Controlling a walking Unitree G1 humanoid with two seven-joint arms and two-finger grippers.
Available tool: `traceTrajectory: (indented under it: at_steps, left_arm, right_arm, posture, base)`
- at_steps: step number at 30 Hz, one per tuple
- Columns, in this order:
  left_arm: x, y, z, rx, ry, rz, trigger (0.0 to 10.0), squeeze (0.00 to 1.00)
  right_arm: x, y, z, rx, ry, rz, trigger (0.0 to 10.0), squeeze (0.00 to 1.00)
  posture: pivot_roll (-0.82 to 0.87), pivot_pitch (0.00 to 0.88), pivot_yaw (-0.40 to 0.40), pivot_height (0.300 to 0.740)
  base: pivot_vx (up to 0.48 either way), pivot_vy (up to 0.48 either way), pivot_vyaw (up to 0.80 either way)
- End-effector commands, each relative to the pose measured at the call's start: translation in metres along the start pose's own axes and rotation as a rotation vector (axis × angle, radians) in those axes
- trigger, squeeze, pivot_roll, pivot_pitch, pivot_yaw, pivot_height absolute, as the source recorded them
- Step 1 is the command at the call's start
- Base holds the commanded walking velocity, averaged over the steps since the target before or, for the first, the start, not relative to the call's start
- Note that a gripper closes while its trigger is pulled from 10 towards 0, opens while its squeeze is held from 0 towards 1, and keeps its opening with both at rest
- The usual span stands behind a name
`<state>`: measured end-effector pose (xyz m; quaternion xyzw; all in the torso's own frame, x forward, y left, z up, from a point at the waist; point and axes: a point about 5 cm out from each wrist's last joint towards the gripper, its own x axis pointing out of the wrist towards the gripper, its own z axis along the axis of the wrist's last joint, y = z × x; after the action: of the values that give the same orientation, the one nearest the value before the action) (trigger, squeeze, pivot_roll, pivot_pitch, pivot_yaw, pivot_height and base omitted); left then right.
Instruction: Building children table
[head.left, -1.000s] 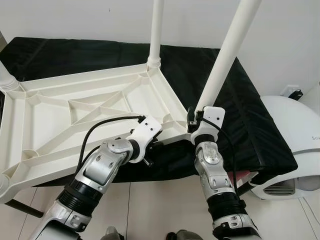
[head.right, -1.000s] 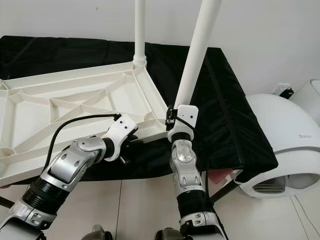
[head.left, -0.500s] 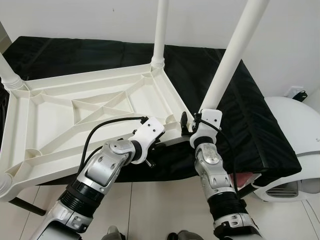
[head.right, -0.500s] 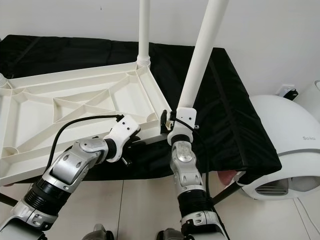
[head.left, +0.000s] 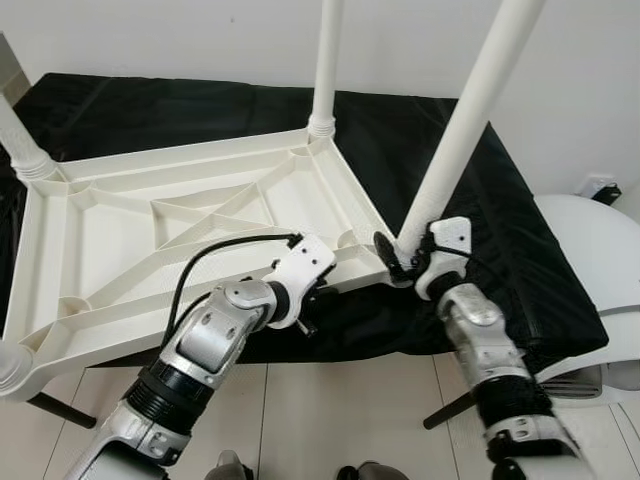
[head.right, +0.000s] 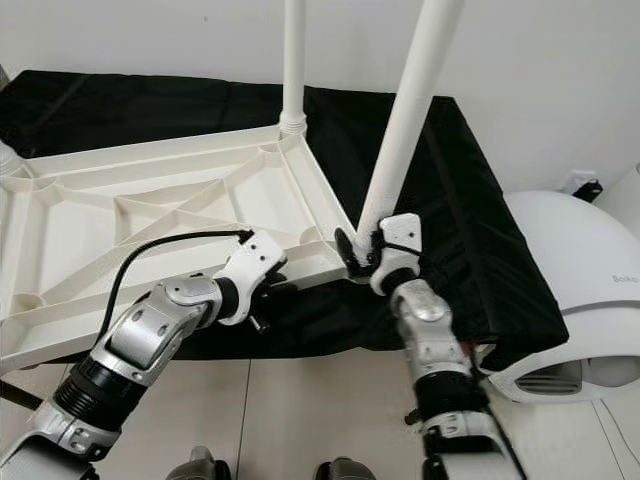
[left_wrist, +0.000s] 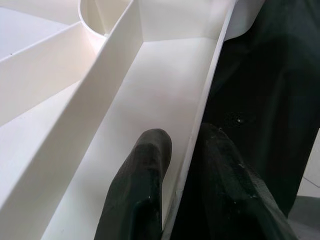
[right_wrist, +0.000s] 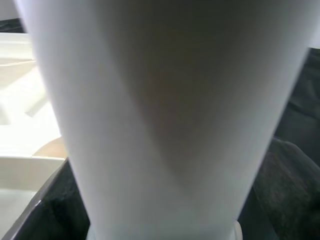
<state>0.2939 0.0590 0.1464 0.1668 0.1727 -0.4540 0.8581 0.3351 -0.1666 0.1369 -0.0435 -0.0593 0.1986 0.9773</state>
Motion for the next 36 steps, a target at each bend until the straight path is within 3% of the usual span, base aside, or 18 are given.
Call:
traceTrajectory:
  at_steps: [1, 4, 5, 8, 17, 18, 19, 20, 27, 36]
  left_arm:
    - [0.001, -0.01, 0.006, 0.021, -0.023, -0.082, 10.0, 0.0]
    - [0.001, -0.01, 0.006, 0.021, -0.023, -0.084, 10.0, 0.0]
    - [0.001, -0.01, 0.006, 0.022, -0.023, -0.087, 10.0, 0.0]
    - [0.001, -0.01, 0.007, 0.024, -0.023, -0.089, 10.0, 0.0]
    - [0.001, -0.01, 0.007, 0.028, -0.021, -0.093, 10.0, 0.0]
    - [0.001, -0.01, 0.006, 0.028, -0.02, -0.093, 10.0, 0.0]
    - [0.001, -0.01, 0.006, 0.028, -0.02, -0.093, 10.0, 0.0]
    - [0.001, -0.011, 0.006, 0.028, -0.019, -0.093, 10.0, 0.0]
    - [0.001, -0.012, 0.005, 0.027, -0.017, -0.093, 10.0, 0.0]
    - [0.002, -0.011, 0.006, 0.029, -0.018, -0.096, 10.0, 0.0]
  right_arm:
    - [-0.008, -0.019, 0.002, 0.009, 0.001, 0.049, 10.0, 0.0]
    - [-0.01, -0.02, 0.004, 0.029, -0.006, 0.15, 10.0, 0.0]
    - [-0.01, -0.022, 0.007, 0.037, -0.014, 0.242, 10.0, 0.0]
    - [-0.01, -0.025, 0.011, 0.039, -0.022, 0.304, 10.0, 0.0]
    - [-0.004, -0.035, 0.018, 0.022, -0.02, 0.367, 10.0, 0.0]
    - [-0.004, -0.037, 0.018, 0.019, -0.022, 0.372, 3.4, 0.0]
    - [-0.004, -0.037, 0.018, 0.019, -0.022, 0.372, 3.4, 0.0]
    - [-0.004, -0.038, 0.018, 0.015, -0.023, 0.385, 0.0, 0.0]
    - [-0.008, -0.038, 0.014, 0.032, -0.013, 0.454, 0.0, 0.0]
    - [-0.01, -0.04, 0.013, 0.05, -0.035, 0.426, 0.0, 0.0]
  posture:
    - [-0.01, 0.057, -0.058, 0.74]
    - [-0.02, 0.057, -0.057, 0.74]
    - [-0.02, 0.055, -0.052, 0.74]
    - [-0.02, 0.053, -0.051, 0.74]
    - [-0.01, 0.046, -0.049, 0.74]
    - [-0.01, 0.044, -0.05, 0.74]
    - [-0.01, 0.044, -0.05, 0.74]
    - [-0.01, 0.041, -0.051, 0.74]
    - [-0.01, 0.039, -0.053, 0.74]
    - [-0.01, 0.04, -0.052, 0.74]
  base:
    - [0.0, 0.0, 0.0]
    - [0.0, 0.0, 0.0]
    - [0.0, 0.0, 0.0]
    - [0.0, 0.0, 0.0]
    - [0.0, 0.0, 0.0]
    - [0.0, 0.0, 0.0]
    - [0.0, 0.0, 0.0]
    - [0.0, 0.0, 0.0]
    - [0.0, 0.0, 0.0]
    - [0.0, 0.0, 0.0]
